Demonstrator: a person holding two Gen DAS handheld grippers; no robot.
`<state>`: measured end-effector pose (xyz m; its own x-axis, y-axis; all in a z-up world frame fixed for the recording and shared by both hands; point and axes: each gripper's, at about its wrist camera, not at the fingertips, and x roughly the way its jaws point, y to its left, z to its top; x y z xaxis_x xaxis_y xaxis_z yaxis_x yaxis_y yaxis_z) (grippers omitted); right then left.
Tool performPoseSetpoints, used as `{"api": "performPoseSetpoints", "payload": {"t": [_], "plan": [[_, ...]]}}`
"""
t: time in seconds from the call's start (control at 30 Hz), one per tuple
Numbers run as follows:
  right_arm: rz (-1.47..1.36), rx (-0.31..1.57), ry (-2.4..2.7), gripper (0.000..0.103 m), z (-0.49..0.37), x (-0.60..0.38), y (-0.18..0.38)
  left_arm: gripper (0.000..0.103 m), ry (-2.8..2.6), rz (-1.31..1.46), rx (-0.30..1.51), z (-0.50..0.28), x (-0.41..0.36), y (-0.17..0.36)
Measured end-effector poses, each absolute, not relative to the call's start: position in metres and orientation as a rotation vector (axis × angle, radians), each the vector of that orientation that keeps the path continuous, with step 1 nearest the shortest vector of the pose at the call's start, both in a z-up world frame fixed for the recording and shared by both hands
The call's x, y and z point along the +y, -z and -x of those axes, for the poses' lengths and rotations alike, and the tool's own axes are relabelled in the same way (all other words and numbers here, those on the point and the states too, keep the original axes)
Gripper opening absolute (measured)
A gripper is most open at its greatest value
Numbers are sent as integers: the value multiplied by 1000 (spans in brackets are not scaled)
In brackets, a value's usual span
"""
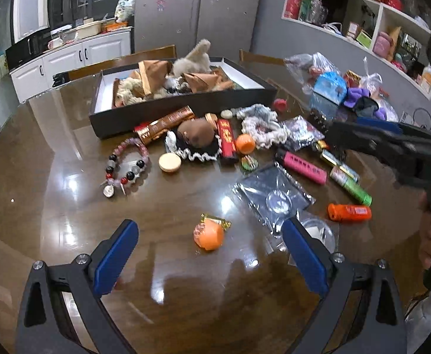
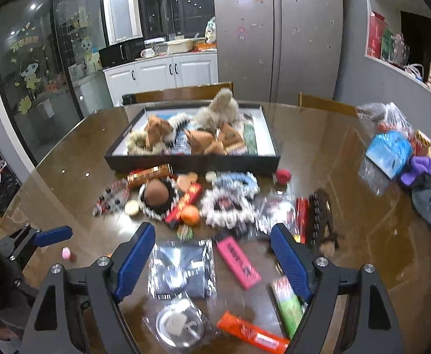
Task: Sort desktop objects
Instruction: 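Withdraw both open grippers from the box back over the table pile, then grasp the orange lighter with the right gripper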
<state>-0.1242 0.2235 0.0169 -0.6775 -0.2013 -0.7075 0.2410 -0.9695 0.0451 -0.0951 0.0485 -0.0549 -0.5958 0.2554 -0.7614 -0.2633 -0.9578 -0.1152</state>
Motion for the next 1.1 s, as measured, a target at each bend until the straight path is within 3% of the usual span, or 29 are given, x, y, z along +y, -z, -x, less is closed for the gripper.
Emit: {"api": "performPoseSetpoints", "payload": {"t": [0.47,1.1], "plan": [[-1275,136,2582,83,74,275,47,99,-2512,1263,61,107,61,81],[-1209,132,2511,83,72,283,54,99,-2517,1296,83,117,63,90]]}}
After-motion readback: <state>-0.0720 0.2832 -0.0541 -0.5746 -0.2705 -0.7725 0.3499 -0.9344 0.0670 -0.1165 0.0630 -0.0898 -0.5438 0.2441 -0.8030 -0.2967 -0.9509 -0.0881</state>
